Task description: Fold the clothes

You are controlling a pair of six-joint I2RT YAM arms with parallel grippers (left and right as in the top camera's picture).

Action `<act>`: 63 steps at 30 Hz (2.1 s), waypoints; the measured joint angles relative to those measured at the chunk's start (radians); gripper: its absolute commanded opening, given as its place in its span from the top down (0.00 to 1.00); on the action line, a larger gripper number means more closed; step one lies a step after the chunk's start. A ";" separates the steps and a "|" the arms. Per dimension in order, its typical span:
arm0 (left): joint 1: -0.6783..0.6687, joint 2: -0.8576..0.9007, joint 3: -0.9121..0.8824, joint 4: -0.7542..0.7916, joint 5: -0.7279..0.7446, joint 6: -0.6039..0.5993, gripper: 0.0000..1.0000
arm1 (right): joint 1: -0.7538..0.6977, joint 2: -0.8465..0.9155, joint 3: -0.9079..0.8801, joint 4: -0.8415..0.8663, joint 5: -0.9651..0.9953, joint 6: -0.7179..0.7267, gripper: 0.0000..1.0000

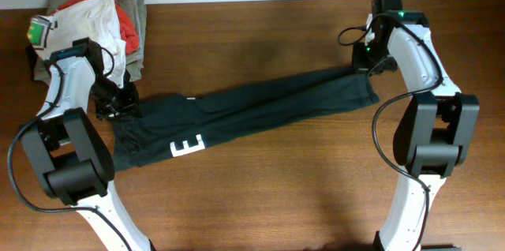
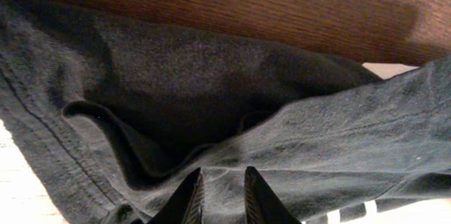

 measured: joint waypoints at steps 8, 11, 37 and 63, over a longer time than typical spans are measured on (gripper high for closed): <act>0.000 -0.010 0.119 -0.116 0.047 0.006 0.59 | -0.002 0.007 0.013 -0.118 0.030 0.000 0.02; -0.006 -0.052 0.146 -0.155 0.103 0.007 0.60 | -0.004 0.006 0.185 -0.215 -0.013 -0.004 0.72; -0.220 -0.069 -0.295 0.290 0.225 -0.038 0.98 | -0.027 -0.022 -0.248 -0.066 -0.072 0.125 0.96; -0.283 -0.057 -0.052 0.072 0.156 0.004 0.01 | -0.105 -0.083 -0.418 0.014 -0.559 -0.197 0.85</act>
